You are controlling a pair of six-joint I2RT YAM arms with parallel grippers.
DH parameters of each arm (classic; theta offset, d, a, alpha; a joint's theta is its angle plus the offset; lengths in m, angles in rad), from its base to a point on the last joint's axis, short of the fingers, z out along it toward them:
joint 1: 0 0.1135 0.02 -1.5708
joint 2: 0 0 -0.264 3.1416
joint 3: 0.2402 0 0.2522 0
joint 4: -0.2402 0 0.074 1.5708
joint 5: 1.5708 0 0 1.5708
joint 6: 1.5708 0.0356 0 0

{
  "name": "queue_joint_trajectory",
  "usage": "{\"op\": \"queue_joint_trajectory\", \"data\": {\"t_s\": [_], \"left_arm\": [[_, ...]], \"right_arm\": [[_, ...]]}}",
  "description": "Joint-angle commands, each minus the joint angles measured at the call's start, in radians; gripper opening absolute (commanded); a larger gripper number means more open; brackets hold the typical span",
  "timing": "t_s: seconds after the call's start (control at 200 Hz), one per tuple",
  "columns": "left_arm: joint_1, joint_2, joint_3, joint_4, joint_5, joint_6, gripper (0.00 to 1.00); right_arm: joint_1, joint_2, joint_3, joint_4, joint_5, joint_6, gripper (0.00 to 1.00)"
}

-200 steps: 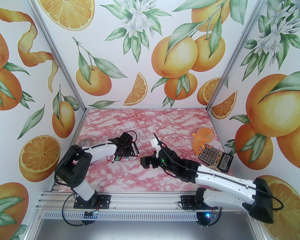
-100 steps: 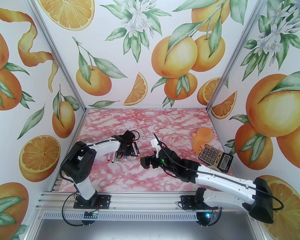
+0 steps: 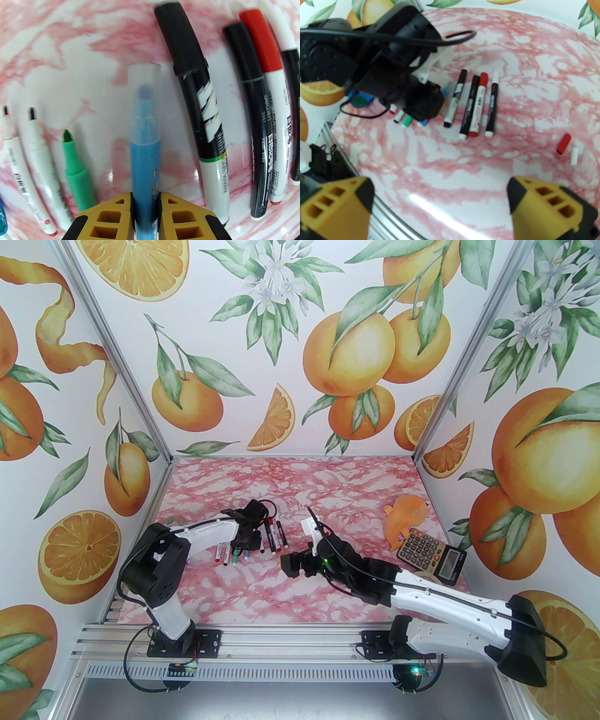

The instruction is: Open the pen caps

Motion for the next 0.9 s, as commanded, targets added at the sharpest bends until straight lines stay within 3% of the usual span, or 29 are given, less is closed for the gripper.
{"op": "queue_joint_trajectory", "data": {"t_s": [0.0, 0.155, 0.36, 0.6, 0.896], "left_arm": [[0.006, -0.122, -0.037, 0.032, 0.008, -0.011, 0.18], [0.013, -0.274, -0.121, 0.136, 0.092, 0.013, 0.17], [0.016, -0.430, -0.242, 0.349, 0.431, 0.097, 0.17], [-0.009, -0.498, -0.350, 0.617, 0.700, 0.029, 0.16], [-0.150, -0.406, -0.299, 0.718, 0.775, 0.030, 0.16]], "right_arm": [[0.006, -0.001, 0.001, 0.015, 0.017, 0.006, 1.00], [-0.014, -0.011, -0.011, 0.024, 0.000, 0.060, 0.99], [-0.120, -0.036, -0.050, 0.073, -0.123, 0.166, 0.97], [-0.243, -0.066, -0.097, 0.133, -0.251, 0.221, 0.91], [-0.322, -0.065, -0.090, 0.155, -0.321, 0.255, 0.78]]}}
